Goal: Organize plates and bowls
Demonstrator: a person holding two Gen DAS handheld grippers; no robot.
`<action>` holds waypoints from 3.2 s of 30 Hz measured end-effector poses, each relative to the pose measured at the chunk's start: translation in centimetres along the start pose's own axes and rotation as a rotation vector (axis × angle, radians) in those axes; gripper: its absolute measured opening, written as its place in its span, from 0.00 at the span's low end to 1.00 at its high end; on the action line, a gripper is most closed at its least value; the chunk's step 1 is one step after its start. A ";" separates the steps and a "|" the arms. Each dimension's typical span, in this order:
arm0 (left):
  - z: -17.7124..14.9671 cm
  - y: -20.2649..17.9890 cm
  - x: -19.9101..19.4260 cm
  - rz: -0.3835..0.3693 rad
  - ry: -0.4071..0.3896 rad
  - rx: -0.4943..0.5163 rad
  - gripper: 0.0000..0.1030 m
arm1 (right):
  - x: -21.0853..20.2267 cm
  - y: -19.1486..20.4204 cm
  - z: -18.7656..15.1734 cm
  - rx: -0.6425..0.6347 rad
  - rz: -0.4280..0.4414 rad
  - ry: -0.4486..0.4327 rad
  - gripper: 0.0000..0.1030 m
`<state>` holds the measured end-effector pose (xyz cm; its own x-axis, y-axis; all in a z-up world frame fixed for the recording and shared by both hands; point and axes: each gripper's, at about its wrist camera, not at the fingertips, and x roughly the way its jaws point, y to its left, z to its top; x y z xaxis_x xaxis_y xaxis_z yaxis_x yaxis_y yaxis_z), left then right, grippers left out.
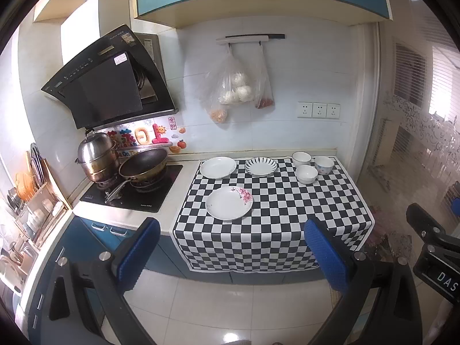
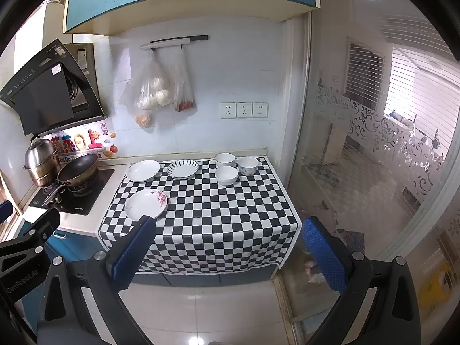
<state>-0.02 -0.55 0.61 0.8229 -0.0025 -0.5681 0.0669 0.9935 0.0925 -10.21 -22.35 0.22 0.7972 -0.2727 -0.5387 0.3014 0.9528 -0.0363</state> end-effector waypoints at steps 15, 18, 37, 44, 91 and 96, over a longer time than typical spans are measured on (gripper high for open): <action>-0.1 -0.1 0.1 -0.005 -0.005 -0.005 1.00 | 0.2 0.1 0.0 -0.004 0.002 0.006 1.00; 0.0 -0.2 0.1 -0.009 -0.004 -0.002 1.00 | 0.2 -0.1 0.0 -0.004 0.001 0.004 1.00; 0.1 -0.9 -0.1 -0.022 -0.008 0.013 1.00 | -0.2 -0.6 -0.2 0.002 -0.004 0.006 1.00; -0.1 -1.1 -0.2 -0.025 -0.010 0.022 1.00 | -0.3 -0.9 -0.2 -0.002 -0.009 0.005 1.00; 0.7 -0.7 9.0 0.100 0.021 -0.041 1.00 | 11.7 0.3 1.8 0.018 0.061 0.069 1.00; 1.4 -0.8 12.0 0.132 0.033 -0.060 1.00 | 15.5 1.6 3.2 -0.014 0.068 0.071 1.00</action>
<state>10.61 -1.50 -5.12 0.8034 0.1315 -0.5808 -0.0753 0.9899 0.1201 4.34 -25.46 -5.54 0.7764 -0.1979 -0.5983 0.2400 0.9707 -0.0096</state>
